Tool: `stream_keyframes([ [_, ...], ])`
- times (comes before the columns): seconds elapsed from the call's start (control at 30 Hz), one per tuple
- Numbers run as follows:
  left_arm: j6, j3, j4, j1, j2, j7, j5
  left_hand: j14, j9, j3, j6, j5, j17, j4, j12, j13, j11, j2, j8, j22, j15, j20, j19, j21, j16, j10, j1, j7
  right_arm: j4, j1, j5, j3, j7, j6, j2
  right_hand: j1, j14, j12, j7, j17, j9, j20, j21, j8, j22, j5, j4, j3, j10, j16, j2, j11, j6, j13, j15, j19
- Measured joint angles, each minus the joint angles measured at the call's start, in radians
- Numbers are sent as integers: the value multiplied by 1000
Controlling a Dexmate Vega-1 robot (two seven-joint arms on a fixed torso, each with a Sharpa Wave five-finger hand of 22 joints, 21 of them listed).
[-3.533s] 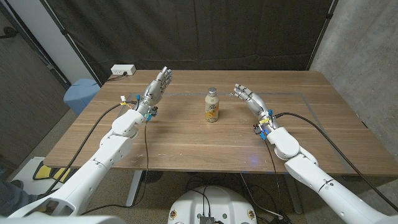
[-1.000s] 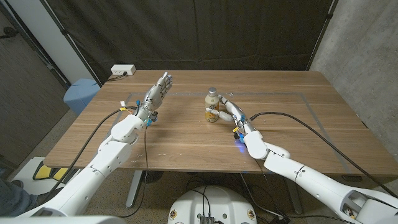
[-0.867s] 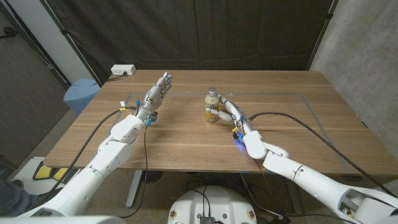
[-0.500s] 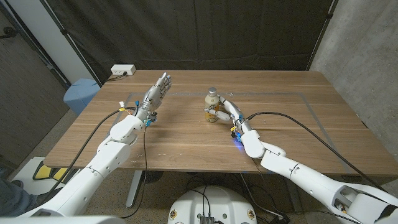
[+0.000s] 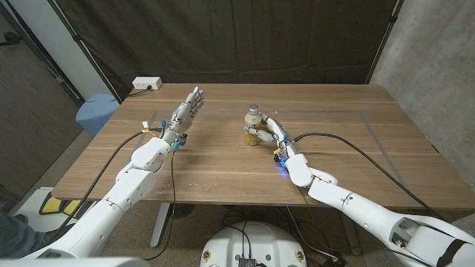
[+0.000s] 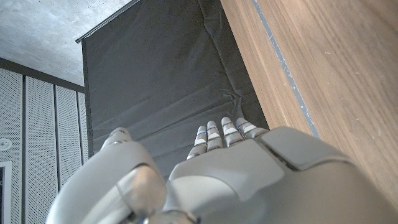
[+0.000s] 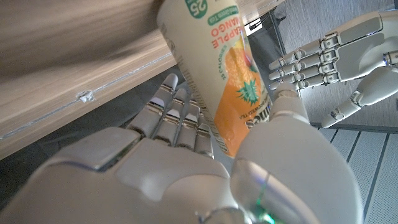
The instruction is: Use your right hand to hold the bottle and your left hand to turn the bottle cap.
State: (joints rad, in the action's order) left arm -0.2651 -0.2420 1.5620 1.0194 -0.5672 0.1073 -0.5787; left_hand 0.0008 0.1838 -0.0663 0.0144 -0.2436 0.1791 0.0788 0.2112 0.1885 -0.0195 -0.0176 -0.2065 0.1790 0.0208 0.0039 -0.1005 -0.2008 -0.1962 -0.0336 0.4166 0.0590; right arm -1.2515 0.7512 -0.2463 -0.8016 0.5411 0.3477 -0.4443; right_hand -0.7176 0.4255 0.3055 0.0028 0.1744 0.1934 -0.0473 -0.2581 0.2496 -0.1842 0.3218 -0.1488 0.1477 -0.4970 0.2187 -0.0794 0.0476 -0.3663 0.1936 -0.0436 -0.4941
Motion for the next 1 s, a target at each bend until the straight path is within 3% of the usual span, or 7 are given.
stream_keyframes([
  [0.2,0,0,-3,-2,3,-1,1,3,0,0,6,4,0,0,-2,0,0,-10,0,0,-3,0,0,0,0,0,-10,-6,10,-3,-6,0,21,-7,10,-58,143,42,-53,5,6,-4,-14,33,-5,-4,0,0,-144,15,19,54,-136,0,-7,-79],
  [0.33,0,0,-4,-2,4,-2,1,3,0,0,5,4,0,0,-2,0,0,-10,0,0,-3,0,0,0,3,0,-10,-6,26,-5,-15,-1,51,4,19,-86,281,69,-85,5,12,-9,-17,59,-9,-20,7,7,-274,33,24,86,-252,-1,-18,-116],
  [0.37,0,0,-4,-2,4,-2,2,3,0,0,5,4,0,0,-2,0,0,-10,0,0,-3,0,0,0,4,0,-10,-6,32,-6,-19,-1,62,9,22,-93,314,81,-93,5,14,-10,-17,66,-9,-24,9,9,-291,37,30,79,-279,-1,-25,-117],
  [0.43,0,0,-5,-2,4,-2,2,3,0,0,5,4,0,0,-2,0,0,-10,0,0,-3,0,0,0,4,0,-10,-6,39,-7,-25,-1,81,18,26,-93,355,94,-78,5,18,-12,-17,79,-9,-28,9,9,-308,37,30,62,-295,-1,-37,-118],
  [0.83,-11,0,-6,-2,6,-12,11,10,0,3,11,4,0,-3,-2,0,10,-6,0,0,-6,0,0,0,4,-10,-6,-10,28,6,-38,7,135,34,21,-98,370,88,-75,5,23,-12,-17,73,-9,-39,10,10,-313,21,25,67,-305,5,-46,-118],
  [0.9,-13,0,-1,0,4,-19,19,26,0,5,24,8,0,-5,-2,0,11,-8,0,0,0,26,26,-8,3,-19,0,-9,15,12,-38,11,138,28,15,-98,370,88,-82,5,23,-12,-17,70,-9,-39,10,10,-313,20,25,67,-305,5,-46,-118],
  [1.0,-13,1,9,3,-3,-35,37,92,5,5,59,15,0,-20,8,0,4,-13,-8,9,7,77,118,-43,-14,-62,36,1,-11,21,-37,17,138,19,3,-98,370,81,-82,5,23,-12,-11,70,-9,-39,10,10,-313,20,25,68,-305,5,-46,-118],
])
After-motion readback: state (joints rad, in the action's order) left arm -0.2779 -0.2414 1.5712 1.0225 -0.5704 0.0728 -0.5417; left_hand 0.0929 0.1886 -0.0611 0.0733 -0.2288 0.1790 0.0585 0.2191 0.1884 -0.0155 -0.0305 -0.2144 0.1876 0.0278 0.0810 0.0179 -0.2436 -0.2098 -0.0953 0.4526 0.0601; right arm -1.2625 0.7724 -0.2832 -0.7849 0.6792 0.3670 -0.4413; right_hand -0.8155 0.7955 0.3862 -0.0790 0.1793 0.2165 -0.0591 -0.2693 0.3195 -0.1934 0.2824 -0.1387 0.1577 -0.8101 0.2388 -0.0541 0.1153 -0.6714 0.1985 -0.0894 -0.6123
